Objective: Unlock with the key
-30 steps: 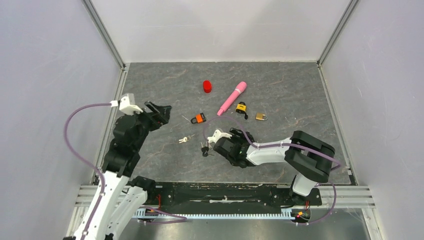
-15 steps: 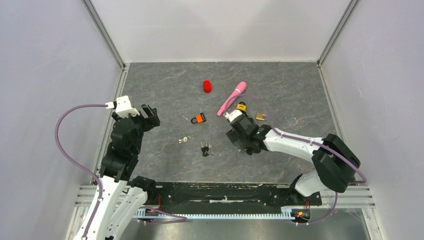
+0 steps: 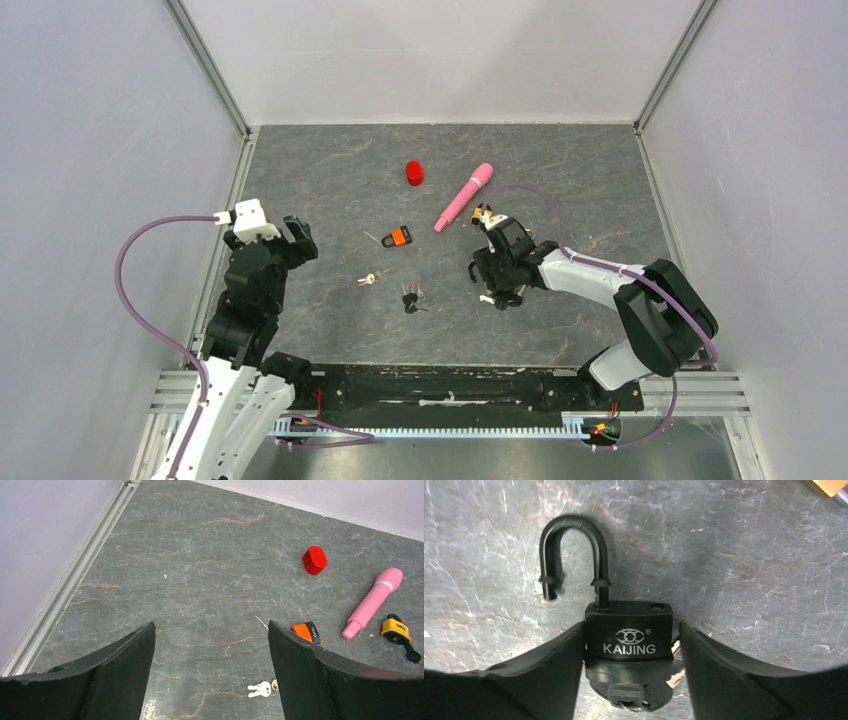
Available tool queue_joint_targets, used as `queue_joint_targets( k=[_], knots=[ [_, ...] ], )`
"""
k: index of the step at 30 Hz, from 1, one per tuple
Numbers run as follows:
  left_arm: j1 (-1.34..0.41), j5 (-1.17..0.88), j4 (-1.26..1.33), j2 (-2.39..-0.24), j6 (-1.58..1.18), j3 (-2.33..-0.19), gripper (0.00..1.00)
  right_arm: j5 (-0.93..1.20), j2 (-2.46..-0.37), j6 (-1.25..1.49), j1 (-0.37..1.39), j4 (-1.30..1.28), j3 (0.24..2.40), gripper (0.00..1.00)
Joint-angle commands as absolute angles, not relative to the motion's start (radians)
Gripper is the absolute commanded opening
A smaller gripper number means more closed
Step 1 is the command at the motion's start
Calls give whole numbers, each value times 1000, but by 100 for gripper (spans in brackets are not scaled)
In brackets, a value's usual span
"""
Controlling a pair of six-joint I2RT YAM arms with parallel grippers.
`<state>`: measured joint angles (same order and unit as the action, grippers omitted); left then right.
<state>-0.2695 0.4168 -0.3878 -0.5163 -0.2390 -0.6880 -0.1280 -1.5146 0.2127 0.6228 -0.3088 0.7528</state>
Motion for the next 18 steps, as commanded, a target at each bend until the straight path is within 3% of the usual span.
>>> queue_joint_targets(
  k=[1,5,7,11,18],
  knots=[
    [-265,433,-345,-492,-189,-685,86,-101,-1513,241,582,-280,726,61],
    [-271,430,-343,-486,-189,-682,86,-134,-1450,246,502,-304,682,40],
    [-280,432,-342,-486,-187,-681,86,-160,-1417,245,435,-321,656,35],
    [-299,441,-340,-486,-181,-681,86,-218,-1364,254,260,-340,621,29],
    [-322,449,-334,-492,-173,-677,86,-222,-1371,306,-43,-215,629,30]
  ],
)
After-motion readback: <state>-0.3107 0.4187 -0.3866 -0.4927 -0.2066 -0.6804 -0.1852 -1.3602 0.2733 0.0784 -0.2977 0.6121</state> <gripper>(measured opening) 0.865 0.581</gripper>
